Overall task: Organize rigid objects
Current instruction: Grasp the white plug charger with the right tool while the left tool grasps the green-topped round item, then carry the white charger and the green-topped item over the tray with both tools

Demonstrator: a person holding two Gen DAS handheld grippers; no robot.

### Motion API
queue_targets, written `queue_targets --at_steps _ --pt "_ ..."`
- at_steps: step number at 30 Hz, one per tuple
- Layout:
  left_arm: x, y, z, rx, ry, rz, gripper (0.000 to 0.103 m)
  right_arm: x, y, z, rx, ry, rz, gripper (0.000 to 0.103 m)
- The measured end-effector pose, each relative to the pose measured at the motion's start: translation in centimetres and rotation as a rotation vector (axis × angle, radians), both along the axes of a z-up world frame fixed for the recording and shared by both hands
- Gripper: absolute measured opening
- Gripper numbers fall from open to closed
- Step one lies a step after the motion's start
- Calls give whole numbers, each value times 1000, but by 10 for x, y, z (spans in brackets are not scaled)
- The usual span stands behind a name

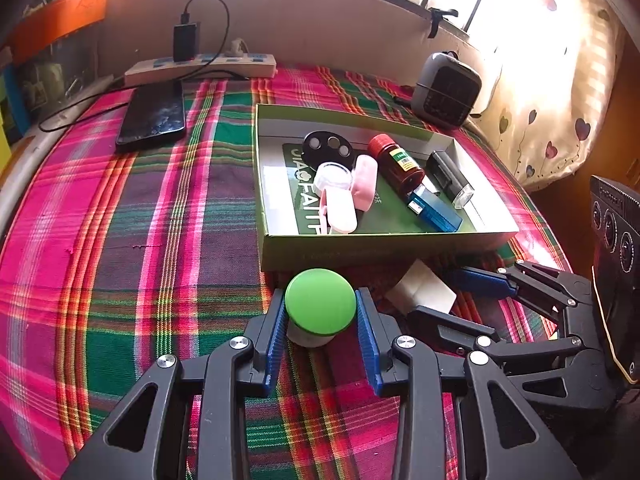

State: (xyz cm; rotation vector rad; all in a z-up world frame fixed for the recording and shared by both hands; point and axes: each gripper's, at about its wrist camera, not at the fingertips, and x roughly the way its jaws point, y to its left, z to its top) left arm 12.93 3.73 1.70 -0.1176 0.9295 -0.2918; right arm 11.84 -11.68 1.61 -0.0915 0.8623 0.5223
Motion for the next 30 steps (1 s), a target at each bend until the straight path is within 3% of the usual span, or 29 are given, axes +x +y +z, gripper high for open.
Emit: queue_targets --at_steps 20,24,30 --pt "1 -2 -2 11 -3 1 31 1 11 -2 -66 -42 1 51" --pt "1 -2 -2 13 -4 1 31 1 8 -1 -67 -46 -13 35" --pt "1 -3 -2 13 -4 2 31 1 6 -1 -61 -44 -12 35"
